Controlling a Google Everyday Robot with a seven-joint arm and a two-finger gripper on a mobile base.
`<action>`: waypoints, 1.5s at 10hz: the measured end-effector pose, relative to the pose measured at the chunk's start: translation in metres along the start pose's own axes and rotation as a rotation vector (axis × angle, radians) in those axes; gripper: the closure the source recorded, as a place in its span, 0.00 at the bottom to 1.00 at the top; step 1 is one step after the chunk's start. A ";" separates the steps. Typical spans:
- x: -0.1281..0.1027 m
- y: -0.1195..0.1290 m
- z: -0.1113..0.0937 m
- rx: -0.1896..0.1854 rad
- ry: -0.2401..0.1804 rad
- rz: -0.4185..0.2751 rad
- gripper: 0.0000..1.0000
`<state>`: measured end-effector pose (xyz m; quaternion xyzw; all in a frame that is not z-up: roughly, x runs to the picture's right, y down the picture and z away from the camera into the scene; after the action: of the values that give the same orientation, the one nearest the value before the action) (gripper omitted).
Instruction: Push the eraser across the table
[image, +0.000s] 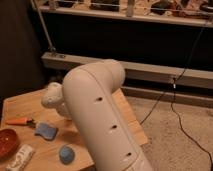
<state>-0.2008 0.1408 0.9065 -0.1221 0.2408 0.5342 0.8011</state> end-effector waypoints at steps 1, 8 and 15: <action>-0.021 -0.009 -0.007 0.065 -0.049 -0.025 1.00; -0.041 -0.021 -0.056 0.212 -0.186 0.012 1.00; 0.046 -0.034 -0.070 -0.029 0.060 0.198 1.00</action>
<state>-0.1735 0.1321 0.8214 -0.1250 0.2678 0.6104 0.7349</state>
